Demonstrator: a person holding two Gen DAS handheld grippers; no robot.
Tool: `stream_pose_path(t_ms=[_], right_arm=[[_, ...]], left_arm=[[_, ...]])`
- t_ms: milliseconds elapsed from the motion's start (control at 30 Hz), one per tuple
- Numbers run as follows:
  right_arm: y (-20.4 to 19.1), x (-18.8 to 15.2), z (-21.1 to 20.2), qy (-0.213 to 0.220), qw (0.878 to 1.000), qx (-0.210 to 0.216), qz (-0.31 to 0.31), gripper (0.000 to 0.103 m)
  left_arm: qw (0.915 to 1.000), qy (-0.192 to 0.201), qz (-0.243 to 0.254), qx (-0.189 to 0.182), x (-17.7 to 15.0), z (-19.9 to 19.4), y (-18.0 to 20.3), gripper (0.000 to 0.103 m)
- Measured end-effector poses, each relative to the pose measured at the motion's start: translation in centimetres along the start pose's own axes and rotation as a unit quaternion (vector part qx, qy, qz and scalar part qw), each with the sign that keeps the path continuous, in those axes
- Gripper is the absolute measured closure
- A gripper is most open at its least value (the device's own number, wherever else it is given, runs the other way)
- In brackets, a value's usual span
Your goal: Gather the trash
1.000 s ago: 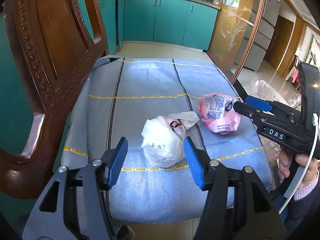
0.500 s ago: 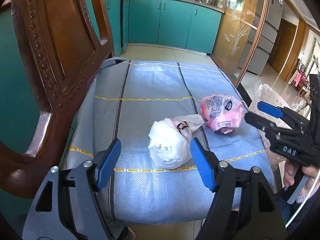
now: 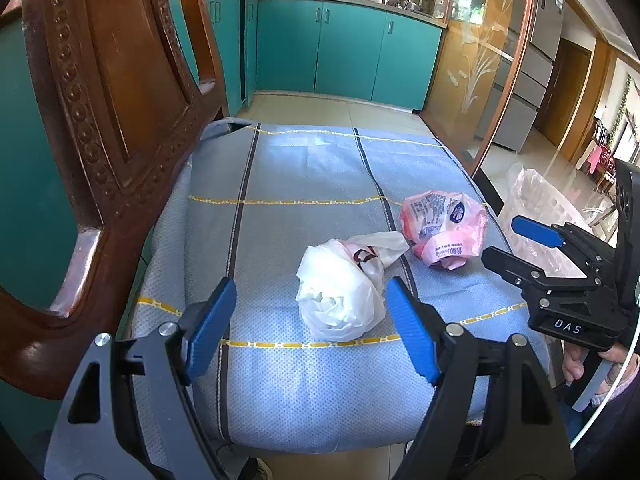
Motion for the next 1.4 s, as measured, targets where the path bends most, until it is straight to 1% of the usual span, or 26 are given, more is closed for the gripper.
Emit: stream_pose_path(t_ms=[100, 200, 333, 500, 633, 667, 700, 733, 800, 933, 1033, 1167, 1267, 1400], right_arm=[[-0.4, 0.6, 0.8, 0.012, 1.0, -0.004, -0.004, 0.031], [-0.7, 1.0, 2.0, 0.013, 1.0, -0.002, -0.007, 0.031], [-1.3, 1.4, 3.4, 0.007, 1.0, 0.003, -0.017, 0.031], [-1.0, 1.5, 4.3, -0.002, 1.0, 0.014, -0.002, 0.031], [-0.8, 1.2, 5.3, -0.014, 1.0, -0.001, -0.004, 0.031], [-0.8, 1.2, 5.5, -0.016, 1.0, -0.005, -0.006, 0.033], [-0.7, 1.2, 5.7, -0.016, 1.0, -0.01, -0.006, 0.041], [-0.6, 1.2, 5.8, -0.015, 1.0, -0.009, -0.004, 0.041], [-0.5, 1.3, 5.7, -0.013, 1.0, -0.006, 0.002, 0.046], [0.2, 1.3, 5.1, -0.008, 1.0, -0.016, 0.017, 0.047], [0.9, 1.3, 4.5, -0.004, 0.999, -0.019, 0.03, 0.047], [1.7, 1.2, 3.8, -0.002, 0.999, -0.02, 0.042, 0.047], [1.9, 1.0, 3.4, -0.003, 0.999, -0.025, 0.04, 0.047], [1.8, 0.8, 3.4, -0.008, 0.999, -0.03, 0.031, 0.047]], left_arm=[[1.0, -0.005, -0.006, -0.002, 0.0, 0.4, -0.2, 0.025], [0.9999, -0.008, -0.008, -0.001, -0.1, 0.6, -0.4, 0.025], [0.9999, -0.007, -0.01, 0.003, -0.1, 0.5, -1.0, 0.023], [0.9998, -0.013, -0.017, 0.0, -0.1, 0.9, -1.3, 0.022], [0.9997, -0.017, -0.013, -0.007, 0.0, 1.4, -0.7, 0.021], [0.9998, -0.017, -0.01, -0.009, 0.0, 1.5, -0.5, 0.021], [0.9998, -0.017, -0.008, -0.009, 0.1, 1.5, -0.3, 0.021], [0.9998, -0.017, -0.006, -0.011, 0.1, 1.5, -0.1, 0.021], [0.9998, -0.018, -0.002, -0.012, 0.2, 1.6, 0.2, 0.021], [0.9998, -0.016, 0.005, -0.01, 0.3, 1.8, 0.8, 0.018], [0.9995, -0.021, 0.022, -0.003, 0.5, 2.4, 1.7, 0.017], [0.9977, -0.019, 0.065, 0.01, 0.8, 3.0, 3.5, 0.017], [0.9941, -0.034, 0.098, 0.032, 0.8, 3.9, 4.9, 0.017], [0.9907, -0.052, 0.119, 0.039, 0.6, 5.1, 5.8, 0.017]])
Point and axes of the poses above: each gripper's, at about its wrist camera, not at the fingertips, and z roughly the way its jaws point, y to its right, x to its top, the point moved 3 cm from there along z, roughly the way its jaws point, and after that the axes turned 10 degrees about x, right-handed, at the moved point
